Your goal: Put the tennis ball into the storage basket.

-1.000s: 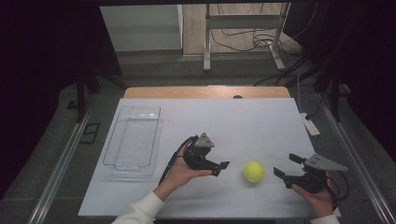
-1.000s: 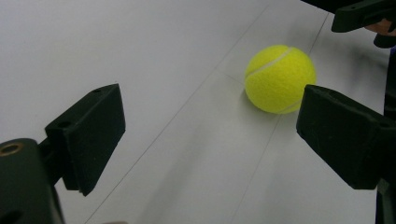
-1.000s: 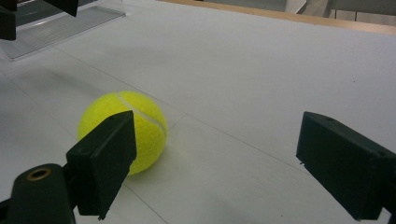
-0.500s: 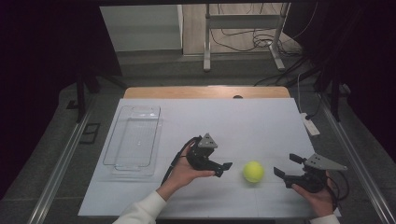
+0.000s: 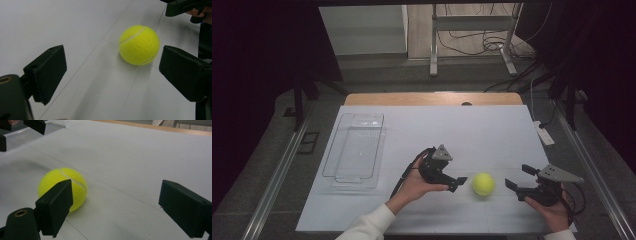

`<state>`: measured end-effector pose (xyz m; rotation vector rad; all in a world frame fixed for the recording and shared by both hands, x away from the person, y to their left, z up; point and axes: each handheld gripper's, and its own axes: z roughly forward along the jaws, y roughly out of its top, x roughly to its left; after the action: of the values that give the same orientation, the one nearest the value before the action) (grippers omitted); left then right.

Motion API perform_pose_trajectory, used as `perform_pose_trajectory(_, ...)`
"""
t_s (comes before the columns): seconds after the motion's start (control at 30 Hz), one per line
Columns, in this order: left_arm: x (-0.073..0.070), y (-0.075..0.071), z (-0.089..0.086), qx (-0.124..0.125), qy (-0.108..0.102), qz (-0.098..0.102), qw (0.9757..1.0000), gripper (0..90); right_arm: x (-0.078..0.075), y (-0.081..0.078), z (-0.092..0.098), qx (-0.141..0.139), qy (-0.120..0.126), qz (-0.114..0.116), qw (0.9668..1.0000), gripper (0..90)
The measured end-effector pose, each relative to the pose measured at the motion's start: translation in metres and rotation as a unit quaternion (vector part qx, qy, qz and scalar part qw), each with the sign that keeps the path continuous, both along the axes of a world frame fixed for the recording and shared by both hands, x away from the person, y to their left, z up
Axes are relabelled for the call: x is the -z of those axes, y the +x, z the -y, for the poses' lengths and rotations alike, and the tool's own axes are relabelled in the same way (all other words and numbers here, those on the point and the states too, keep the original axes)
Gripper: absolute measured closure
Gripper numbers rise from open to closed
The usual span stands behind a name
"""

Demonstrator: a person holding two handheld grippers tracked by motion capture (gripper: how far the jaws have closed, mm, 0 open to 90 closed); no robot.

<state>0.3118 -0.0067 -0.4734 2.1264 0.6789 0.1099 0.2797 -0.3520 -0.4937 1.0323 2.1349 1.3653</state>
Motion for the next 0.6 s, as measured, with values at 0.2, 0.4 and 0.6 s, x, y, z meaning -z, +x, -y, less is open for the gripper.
perform_pose_trajectory(0.2, 0.002, 0.0, 0.007, 0.011, 0.003, -0.003, 0.9999, 8.7, 0.0, 0.0, 0.0, 0.0, -0.001, -0.001, 1.0, 12.3)
perform_pose_trajectory(0.4, 0.005, -0.002, 0.012, 0.018, 0.004, -0.006, 0.9998, 8.6, 0.0, 0.0, 0.0, 0.0, -0.001, 0.0, 1.0, 12.3)
perform_pose_trajectory(0.6, 0.005, -0.001, 0.014, 0.021, 0.001, -0.008, 0.9997, 8.6, 0.0, 0.0, 0.0, -0.001, -0.001, -0.002, 1.0, 12.3)
